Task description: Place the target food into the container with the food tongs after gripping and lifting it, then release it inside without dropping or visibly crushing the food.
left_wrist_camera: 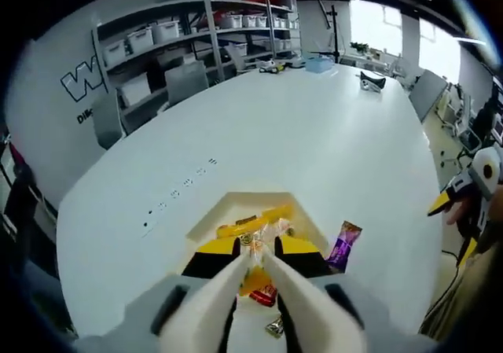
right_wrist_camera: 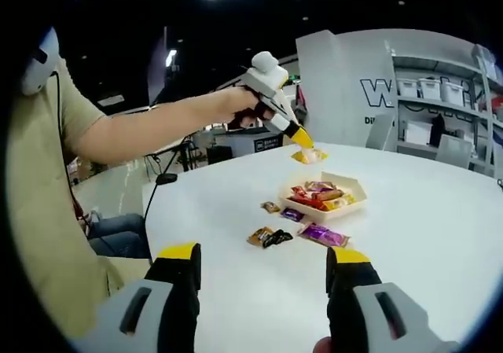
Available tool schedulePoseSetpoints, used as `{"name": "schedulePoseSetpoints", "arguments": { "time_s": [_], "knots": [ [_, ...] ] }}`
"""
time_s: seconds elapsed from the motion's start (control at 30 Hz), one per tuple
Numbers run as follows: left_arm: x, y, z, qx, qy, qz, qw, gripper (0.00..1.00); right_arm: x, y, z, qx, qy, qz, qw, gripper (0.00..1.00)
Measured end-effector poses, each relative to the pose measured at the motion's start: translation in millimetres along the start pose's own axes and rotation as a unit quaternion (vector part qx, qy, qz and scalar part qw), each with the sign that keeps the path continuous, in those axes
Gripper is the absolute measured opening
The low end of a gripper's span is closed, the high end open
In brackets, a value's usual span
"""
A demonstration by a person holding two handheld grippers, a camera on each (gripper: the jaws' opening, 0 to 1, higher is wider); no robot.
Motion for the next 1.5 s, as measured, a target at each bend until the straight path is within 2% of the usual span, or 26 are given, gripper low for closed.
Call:
{"name": "schedulePoseSetpoints", "arguments": {
  "time_s": [0.7,1.17,1.5],
  "knots": [
    [24.4,0.9,21,0.015,0.012,-0.011,0.9998,0.17,-2,-5.6,-1,0.006,-0.002,0.005,1.0000,0.62],
    [27.9,2.1,19,0.014,0.018,-0.007,0.9997,0.18,-1,-6.7,-2,0.007,-0.001,0.007,1.0000,0.62],
    [28.1,3.8,9,0.010,0.020,-0.005,0.9997,0.18,2,-6.0,0,0.005,0.001,0.006,1.0000,0.62]
  ]
}}
Point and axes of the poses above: the point that each gripper's makers call its tool centre point, and the gripper's own axes: z roughly forward along the fingers, x roughly to its left, y roughly out of its top, the point moved 2 cm from there along -z, roughly backward along the fingers, and after that the axes turned 6 degrees about y, right-handed, at the moved point
